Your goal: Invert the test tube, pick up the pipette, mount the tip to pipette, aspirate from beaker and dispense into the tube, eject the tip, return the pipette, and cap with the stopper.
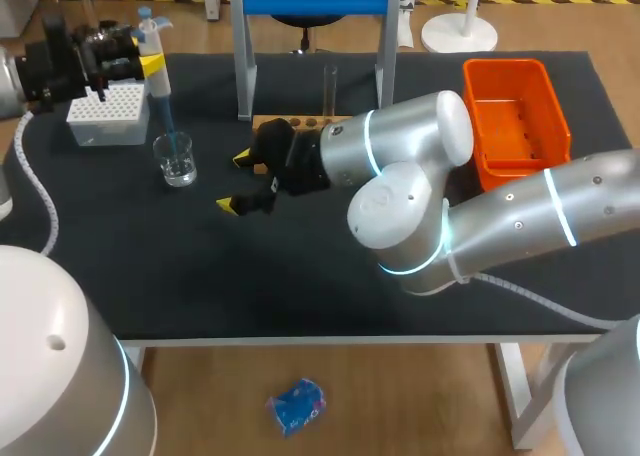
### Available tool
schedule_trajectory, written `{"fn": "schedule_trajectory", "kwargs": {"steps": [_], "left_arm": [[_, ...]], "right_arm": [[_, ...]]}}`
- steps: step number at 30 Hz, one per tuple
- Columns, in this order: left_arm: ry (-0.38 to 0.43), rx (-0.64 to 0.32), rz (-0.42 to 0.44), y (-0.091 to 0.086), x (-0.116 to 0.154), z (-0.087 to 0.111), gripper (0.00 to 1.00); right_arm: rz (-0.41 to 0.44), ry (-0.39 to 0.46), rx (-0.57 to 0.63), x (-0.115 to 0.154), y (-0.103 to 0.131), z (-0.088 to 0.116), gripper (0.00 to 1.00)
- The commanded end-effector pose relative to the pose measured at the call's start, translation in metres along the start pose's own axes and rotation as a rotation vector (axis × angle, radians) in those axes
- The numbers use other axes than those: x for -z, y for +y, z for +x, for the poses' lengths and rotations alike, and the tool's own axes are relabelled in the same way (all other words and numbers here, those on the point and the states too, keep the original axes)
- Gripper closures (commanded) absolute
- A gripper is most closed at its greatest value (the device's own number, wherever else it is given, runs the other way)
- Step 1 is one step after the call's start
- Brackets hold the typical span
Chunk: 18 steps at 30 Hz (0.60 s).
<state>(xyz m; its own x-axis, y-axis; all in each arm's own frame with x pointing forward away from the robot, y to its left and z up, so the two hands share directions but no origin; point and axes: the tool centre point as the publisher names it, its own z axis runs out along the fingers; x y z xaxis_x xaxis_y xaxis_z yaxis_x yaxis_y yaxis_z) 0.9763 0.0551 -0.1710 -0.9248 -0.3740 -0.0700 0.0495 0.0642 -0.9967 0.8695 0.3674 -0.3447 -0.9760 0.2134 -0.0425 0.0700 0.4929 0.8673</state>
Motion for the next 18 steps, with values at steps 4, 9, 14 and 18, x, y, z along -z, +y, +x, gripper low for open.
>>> {"fn": "schedule_trajectory", "kwargs": {"steps": [4,9,14,18], "left_arm": [[-0.011,0.016,0.009,0.013,0.001,0.000,1.00],[-0.018,0.030,0.014,0.018,0.002,0.001,1.00],[-0.018,0.038,0.014,0.022,0.001,0.003,1.00],[-0.019,0.047,0.013,0.026,0.001,0.005,1.00]], "right_arm": [[0.000,-0.002,0.000,-0.001,0.000,0.000,0.00],[0.000,-0.002,0.000,-0.001,0.000,0.000,0.00],[0.000,-0.002,0.000,-0.001,0.000,0.000,0.00],[0.000,-0.002,0.000,-0.001,0.000,0.000,0.00]]}}
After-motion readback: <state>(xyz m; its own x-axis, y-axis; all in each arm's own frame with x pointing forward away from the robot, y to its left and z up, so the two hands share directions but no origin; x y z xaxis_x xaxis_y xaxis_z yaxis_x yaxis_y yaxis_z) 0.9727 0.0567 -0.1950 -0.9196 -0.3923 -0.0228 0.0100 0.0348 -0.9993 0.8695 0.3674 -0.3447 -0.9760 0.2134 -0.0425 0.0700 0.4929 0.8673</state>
